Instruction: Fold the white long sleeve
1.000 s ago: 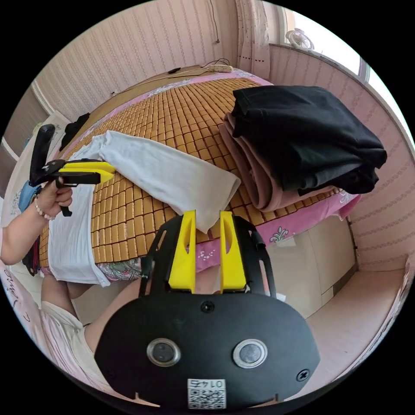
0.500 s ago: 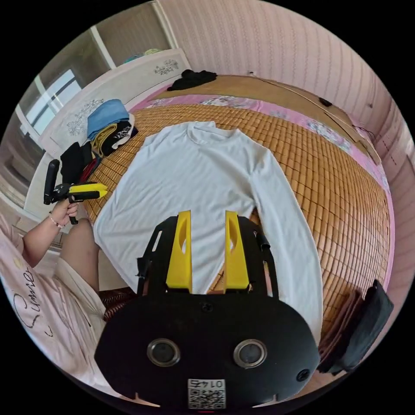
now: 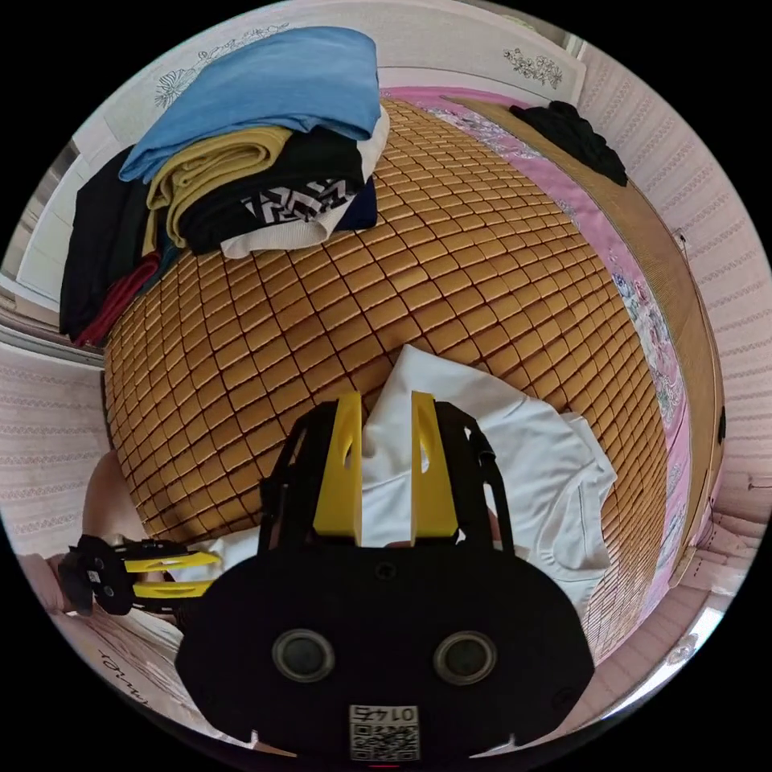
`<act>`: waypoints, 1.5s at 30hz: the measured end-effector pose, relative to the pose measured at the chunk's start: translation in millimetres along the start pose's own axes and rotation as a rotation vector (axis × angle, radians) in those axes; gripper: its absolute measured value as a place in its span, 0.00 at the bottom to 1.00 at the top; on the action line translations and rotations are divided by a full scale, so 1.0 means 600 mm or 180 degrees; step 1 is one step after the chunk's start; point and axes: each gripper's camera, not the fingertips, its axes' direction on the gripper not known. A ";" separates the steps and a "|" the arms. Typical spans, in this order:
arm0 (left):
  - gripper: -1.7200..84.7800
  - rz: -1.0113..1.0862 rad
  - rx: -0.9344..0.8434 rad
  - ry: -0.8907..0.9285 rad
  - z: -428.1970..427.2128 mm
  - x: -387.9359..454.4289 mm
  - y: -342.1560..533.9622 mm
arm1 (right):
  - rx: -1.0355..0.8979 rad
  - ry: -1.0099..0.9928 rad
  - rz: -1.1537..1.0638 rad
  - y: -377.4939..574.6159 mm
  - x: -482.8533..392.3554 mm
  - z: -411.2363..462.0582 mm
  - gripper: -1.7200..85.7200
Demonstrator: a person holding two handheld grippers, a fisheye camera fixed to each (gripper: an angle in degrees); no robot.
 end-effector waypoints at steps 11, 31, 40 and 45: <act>0.10 0.0089 0.0558 0.0485 -0.150 -0.020 0.006 | 0.1255 -0.0248 0.1425 0.325 0.147 -0.157 0.02; 0.03 0.1026 -0.0195 -0.0476 -0.004 0.090 -0.415 | 0.1032 -0.0359 0.2082 0.447 0.204 -0.035 0.02; 0.01 0.1065 -0.0088 -0.0594 -0.230 -0.011 -0.285 | 0.1393 -0.0321 0.1425 0.359 0.206 -0.101 0.02; 0.01 0.0719 -0.0856 -0.0731 -0.432 -0.108 -0.084 | 0.1752 -0.0734 0.0471 0.221 0.159 -0.140 0.03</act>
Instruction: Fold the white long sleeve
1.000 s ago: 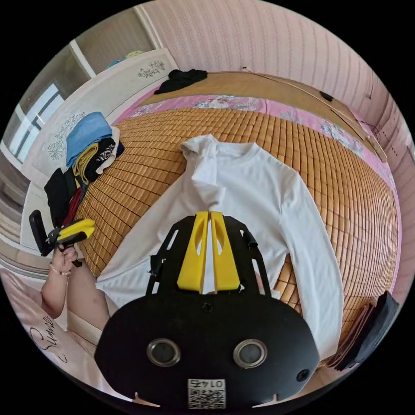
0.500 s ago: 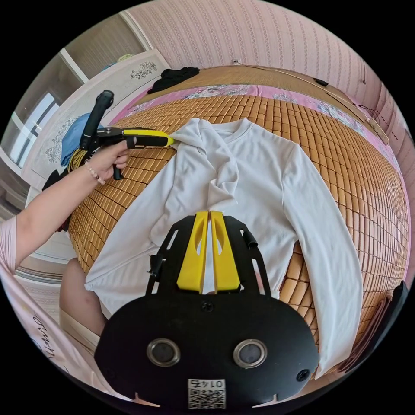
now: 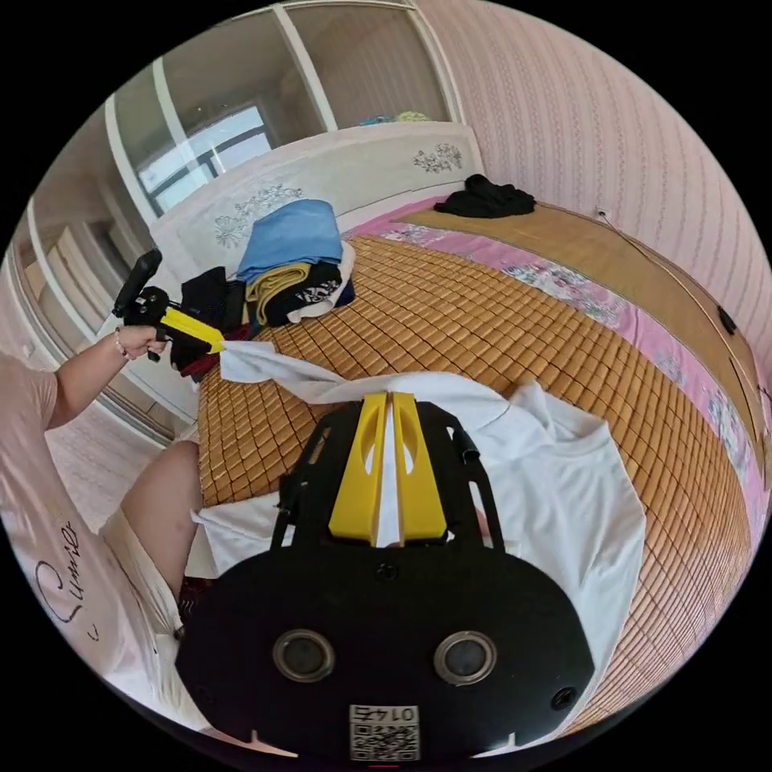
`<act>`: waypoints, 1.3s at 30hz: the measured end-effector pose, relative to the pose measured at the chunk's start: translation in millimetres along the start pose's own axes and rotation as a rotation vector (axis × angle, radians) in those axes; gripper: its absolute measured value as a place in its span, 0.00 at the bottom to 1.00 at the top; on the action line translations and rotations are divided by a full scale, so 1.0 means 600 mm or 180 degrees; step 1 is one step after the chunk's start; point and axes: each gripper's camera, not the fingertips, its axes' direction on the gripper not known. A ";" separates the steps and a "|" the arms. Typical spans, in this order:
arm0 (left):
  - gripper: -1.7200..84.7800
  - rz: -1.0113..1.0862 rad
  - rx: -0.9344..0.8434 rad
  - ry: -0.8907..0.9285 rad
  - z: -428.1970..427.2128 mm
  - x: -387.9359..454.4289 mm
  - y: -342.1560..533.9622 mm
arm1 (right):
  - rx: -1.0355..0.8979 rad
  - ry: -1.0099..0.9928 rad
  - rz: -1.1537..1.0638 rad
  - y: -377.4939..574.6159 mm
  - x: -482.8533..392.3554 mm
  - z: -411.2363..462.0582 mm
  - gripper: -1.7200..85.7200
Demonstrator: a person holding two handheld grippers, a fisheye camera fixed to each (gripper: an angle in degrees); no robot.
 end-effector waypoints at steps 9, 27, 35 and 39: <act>0.01 -0.1008 -0.0314 0.0458 0.007 -0.091 0.195 | -0.0538 0.0212 -0.0277 -0.122 -0.061 0.155 0.06; 0.11 -0.0605 -0.0233 -0.0531 0.043 0.000 0.259 | -0.1303 0.0630 -0.0485 -0.210 -0.114 0.347 0.02; 0.02 -0.0693 -0.0401 -0.0294 0.058 -0.012 0.267 | -0.1042 0.0603 -0.0184 -0.237 -0.099 0.325 0.02; 0.01 -0.0882 -0.0049 0.1102 -0.018 -0.050 0.326 | -0.0774 0.0458 -0.0102 -0.256 -0.087 0.296 0.02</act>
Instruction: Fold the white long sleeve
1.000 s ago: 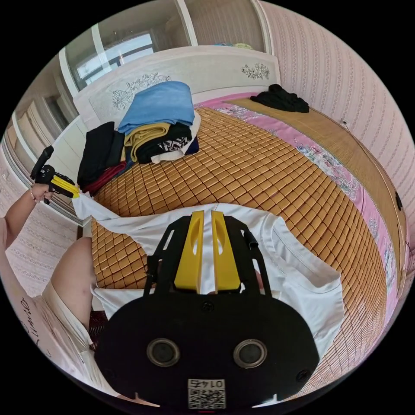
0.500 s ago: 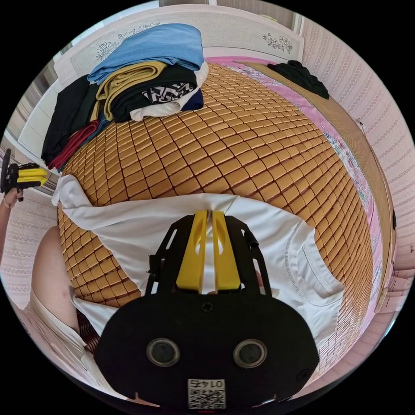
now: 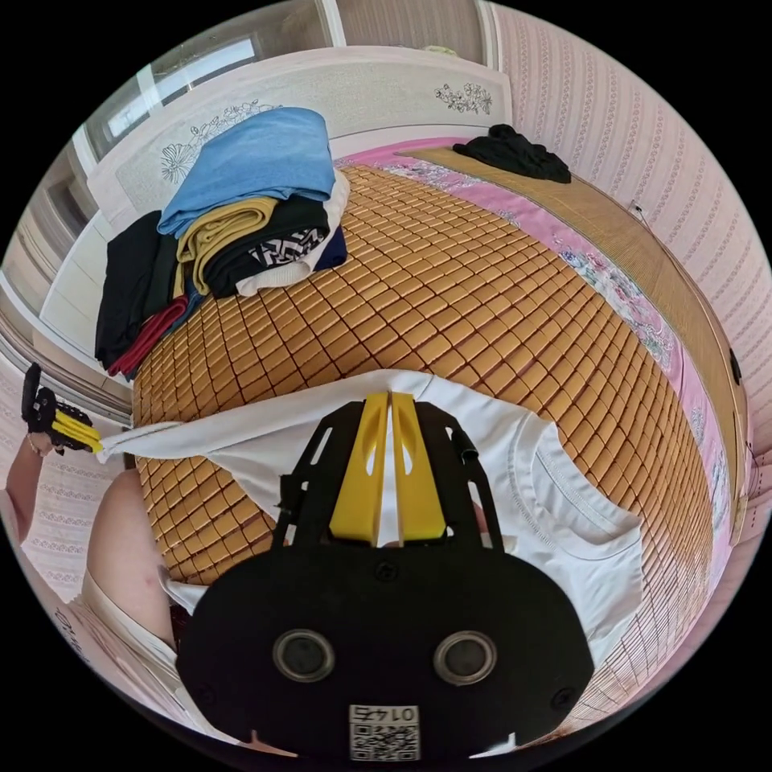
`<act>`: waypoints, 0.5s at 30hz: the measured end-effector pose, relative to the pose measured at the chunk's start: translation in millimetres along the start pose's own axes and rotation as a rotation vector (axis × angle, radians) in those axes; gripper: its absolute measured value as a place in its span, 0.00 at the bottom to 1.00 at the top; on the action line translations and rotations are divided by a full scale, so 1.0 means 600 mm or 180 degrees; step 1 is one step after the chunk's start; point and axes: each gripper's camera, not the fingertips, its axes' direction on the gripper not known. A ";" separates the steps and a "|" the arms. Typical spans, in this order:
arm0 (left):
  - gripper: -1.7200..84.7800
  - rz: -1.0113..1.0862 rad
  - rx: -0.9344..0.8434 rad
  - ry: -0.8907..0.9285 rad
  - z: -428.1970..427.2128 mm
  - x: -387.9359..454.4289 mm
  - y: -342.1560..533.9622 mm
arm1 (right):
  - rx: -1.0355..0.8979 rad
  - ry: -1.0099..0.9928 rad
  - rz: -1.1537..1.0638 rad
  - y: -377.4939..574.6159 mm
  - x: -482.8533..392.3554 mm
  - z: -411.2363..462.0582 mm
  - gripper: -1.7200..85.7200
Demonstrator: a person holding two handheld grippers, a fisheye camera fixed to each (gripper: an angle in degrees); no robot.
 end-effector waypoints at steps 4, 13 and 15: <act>0.02 -0.0769 0.0599 -0.0172 -0.066 -0.070 0.033 | 0.0028 -0.0044 0.0057 -0.014 -0.002 0.003 0.02; 0.09 -0.1222 0.0720 -0.0635 -0.021 -0.089 0.020 | -0.0279 0.0214 -0.0081 -0.044 -0.026 0.049 0.02; 0.10 -0.1322 0.0689 -0.0548 0.012 -0.097 -0.003 | -0.0325 0.0240 -0.0069 -0.047 -0.027 0.055 0.02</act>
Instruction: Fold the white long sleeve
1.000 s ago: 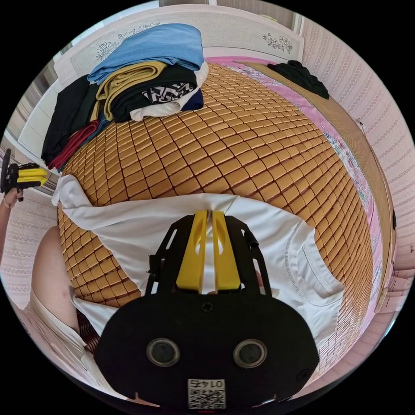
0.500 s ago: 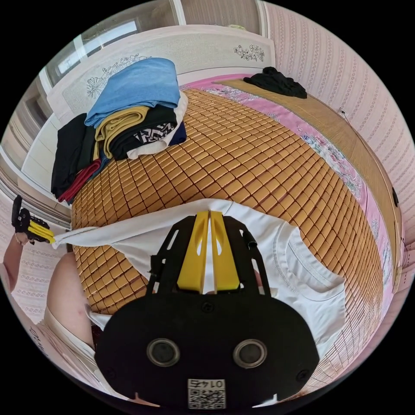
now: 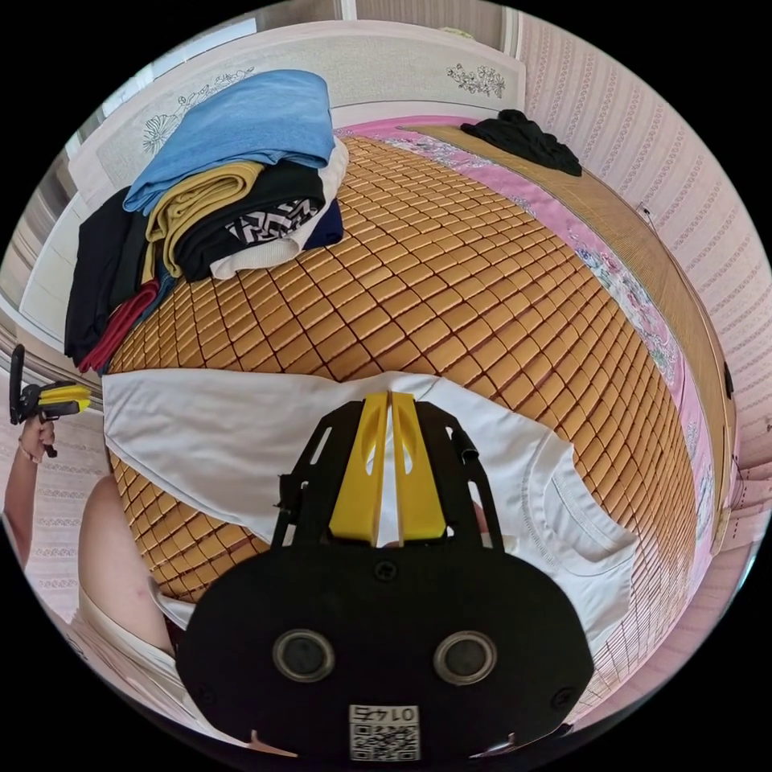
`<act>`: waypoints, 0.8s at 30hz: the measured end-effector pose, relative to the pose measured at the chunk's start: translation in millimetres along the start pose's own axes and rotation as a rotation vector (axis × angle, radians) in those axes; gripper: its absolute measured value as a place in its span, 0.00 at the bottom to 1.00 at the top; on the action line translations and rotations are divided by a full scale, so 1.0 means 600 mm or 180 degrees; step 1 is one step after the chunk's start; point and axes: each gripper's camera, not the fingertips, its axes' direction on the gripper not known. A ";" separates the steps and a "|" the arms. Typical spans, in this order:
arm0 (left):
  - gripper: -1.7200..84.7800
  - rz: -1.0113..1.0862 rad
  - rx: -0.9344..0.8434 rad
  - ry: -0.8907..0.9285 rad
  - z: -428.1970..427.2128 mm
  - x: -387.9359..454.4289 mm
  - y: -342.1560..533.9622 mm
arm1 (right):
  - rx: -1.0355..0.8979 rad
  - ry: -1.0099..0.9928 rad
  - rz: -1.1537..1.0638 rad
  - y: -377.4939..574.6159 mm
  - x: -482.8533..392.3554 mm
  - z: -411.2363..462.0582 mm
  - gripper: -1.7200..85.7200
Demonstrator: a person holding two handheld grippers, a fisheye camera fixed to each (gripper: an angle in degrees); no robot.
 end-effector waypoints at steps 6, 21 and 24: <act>0.02 0.0285 -0.0198 -0.0417 0.026 0.034 -0.010 | -0.0025 0.0091 -0.0043 -0.009 -0.005 0.000 0.02; 0.07 0.0003 0.0142 -0.0869 0.006 0.043 0.030 | -0.0030 -0.0317 0.0861 -0.028 0.045 -0.001 0.05; 0.08 0.0265 0.0177 -0.1143 -0.026 0.078 0.072 | 0.0240 -0.0251 0.0480 0.021 0.060 -0.057 0.10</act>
